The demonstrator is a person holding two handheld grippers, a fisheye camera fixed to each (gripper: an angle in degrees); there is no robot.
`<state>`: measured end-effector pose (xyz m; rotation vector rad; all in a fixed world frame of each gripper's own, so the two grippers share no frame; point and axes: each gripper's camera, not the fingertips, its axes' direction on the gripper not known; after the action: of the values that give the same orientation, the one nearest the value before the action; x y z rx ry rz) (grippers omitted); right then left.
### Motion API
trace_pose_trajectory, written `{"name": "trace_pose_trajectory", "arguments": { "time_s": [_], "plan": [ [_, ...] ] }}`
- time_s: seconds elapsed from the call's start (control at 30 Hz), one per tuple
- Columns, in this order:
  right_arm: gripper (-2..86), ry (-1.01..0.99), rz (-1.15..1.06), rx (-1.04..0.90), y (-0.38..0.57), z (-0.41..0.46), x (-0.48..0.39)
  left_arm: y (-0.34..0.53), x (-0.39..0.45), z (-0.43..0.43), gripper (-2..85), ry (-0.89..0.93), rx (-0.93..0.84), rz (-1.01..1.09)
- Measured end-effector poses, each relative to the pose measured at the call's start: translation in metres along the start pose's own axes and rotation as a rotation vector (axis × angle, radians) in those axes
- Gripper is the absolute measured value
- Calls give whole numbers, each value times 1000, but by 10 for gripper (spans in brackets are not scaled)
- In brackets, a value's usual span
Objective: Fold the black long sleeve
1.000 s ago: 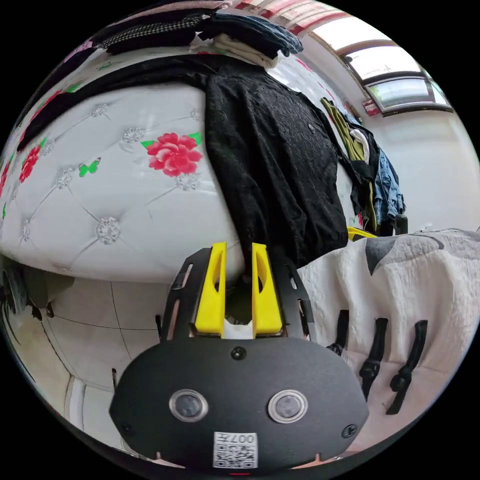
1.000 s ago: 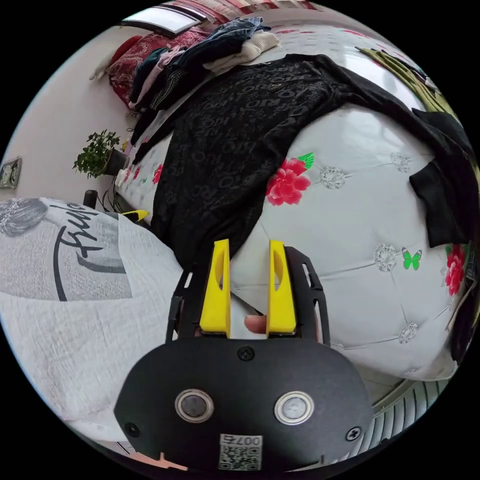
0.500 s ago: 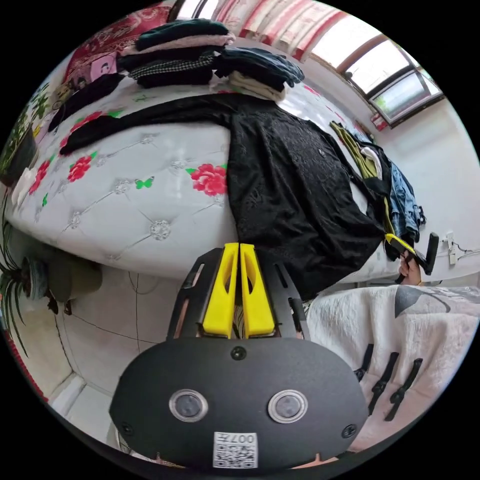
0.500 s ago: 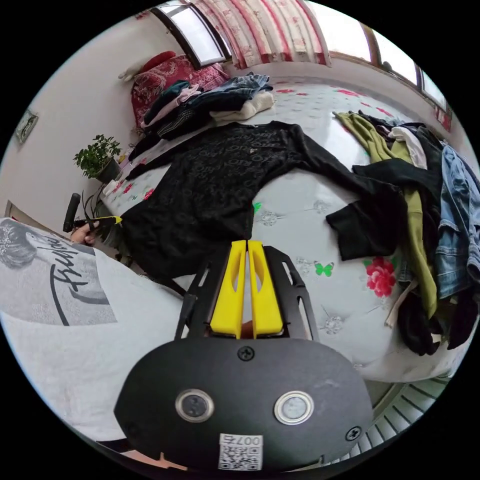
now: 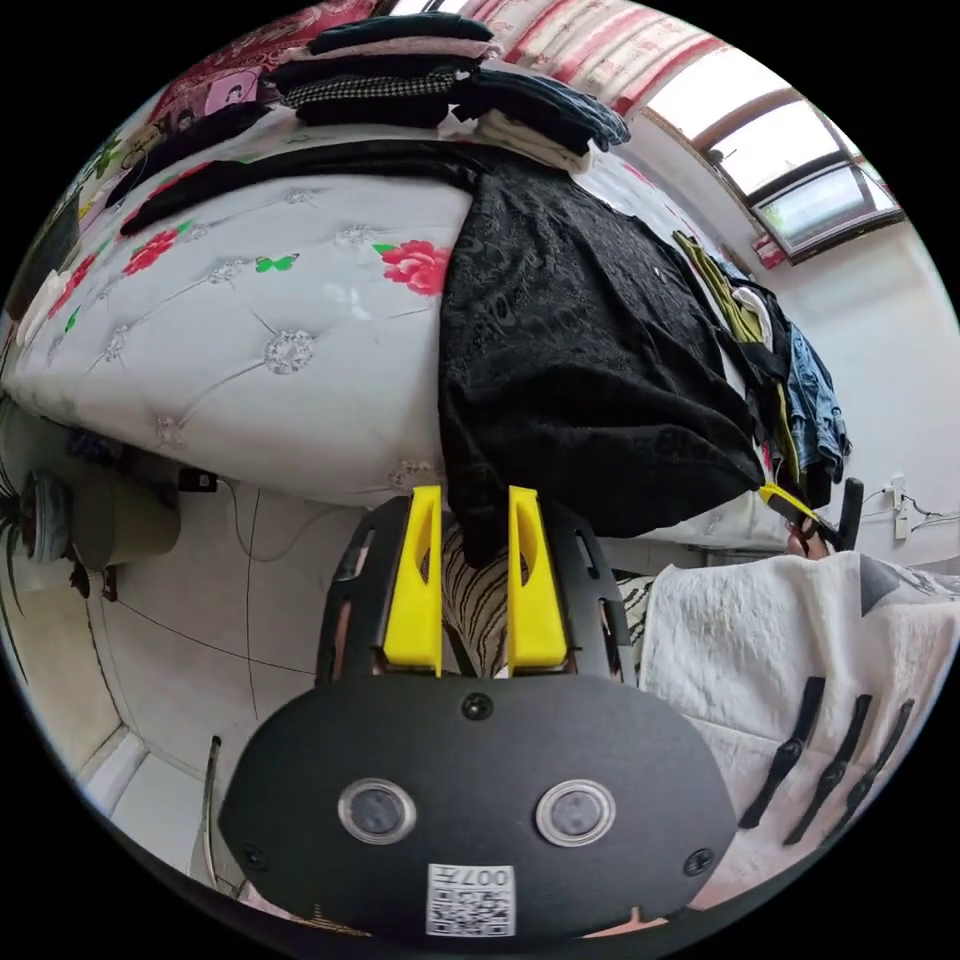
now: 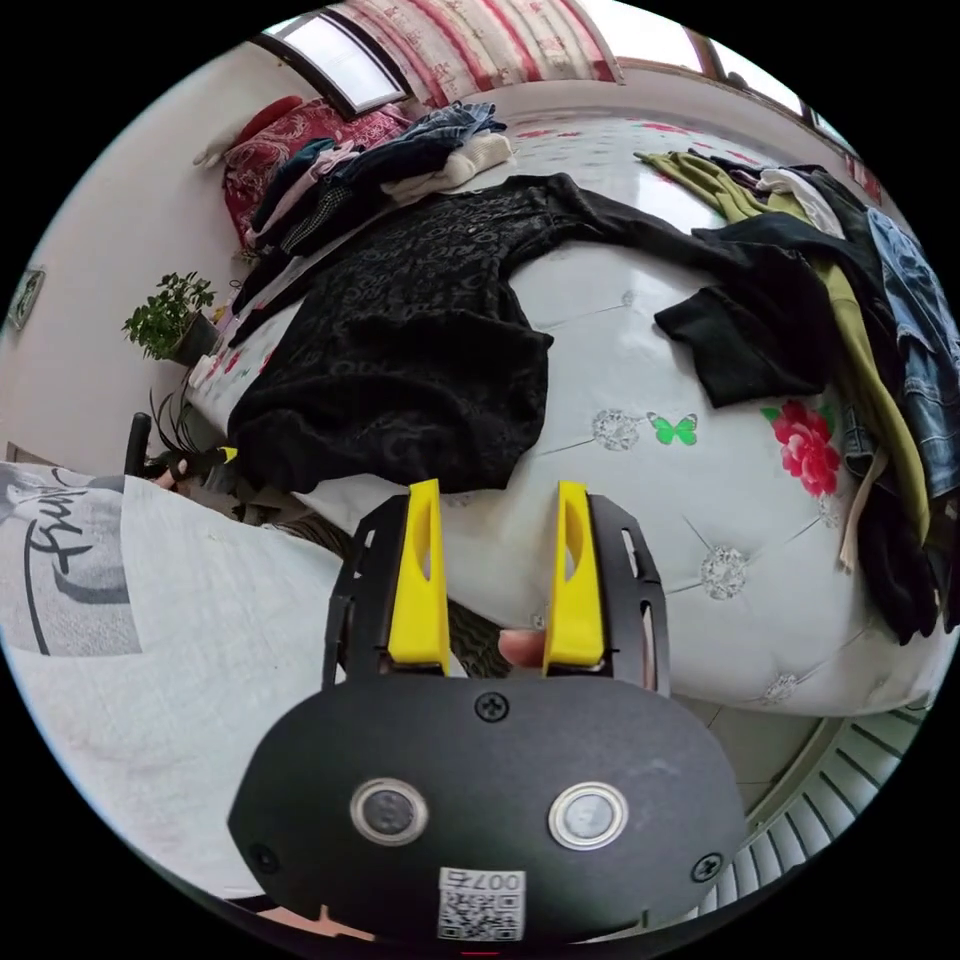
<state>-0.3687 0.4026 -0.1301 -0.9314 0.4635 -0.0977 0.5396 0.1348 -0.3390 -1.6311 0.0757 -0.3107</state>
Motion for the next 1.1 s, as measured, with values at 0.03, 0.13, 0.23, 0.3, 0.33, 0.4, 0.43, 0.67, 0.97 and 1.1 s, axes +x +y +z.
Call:
{"name": "trace_pose_trajectory", "arguments": {
  "time_s": [0.03,0.13,0.23,0.3,0.33,0.4,0.43,0.67,0.97,1.1],
  "plan": [
    [62,-1,-7,-22,-6,7,-3,-9,6,0,39,-84,-21,5],
    [23,-33,-63,-18,-25,2,-15,-30,12,-9,1,-108,-75,78],
    [8,-182,-157,50,-37,-39,-23,-50,-2,-84,-8,155,44,58],
    [4,-279,-215,104,-36,-73,-25,-52,-7,-121,-9,231,80,98],
    [2,-317,-245,99,-33,-86,-25,-51,-8,-129,-9,225,76,110],
    [1,-287,-246,44,-27,-88,-22,-46,-23,-127,-9,83,-19,111],
    [0,-260,-246,-33,-22,-74,-21,-44,-36,-108,-9,58,-92,79],
    [3,-307,-171,-327,-20,30,-41,-66,-67,-62,-9,218,-148,-125],
    [44,-178,-75,-181,-34,16,-29,-80,-82,-64,11,-72,-268,-148],
    [61,-3,158,67,-53,-14,13,-67,-105,-90,37,5,-153,-307]
  ]
}}
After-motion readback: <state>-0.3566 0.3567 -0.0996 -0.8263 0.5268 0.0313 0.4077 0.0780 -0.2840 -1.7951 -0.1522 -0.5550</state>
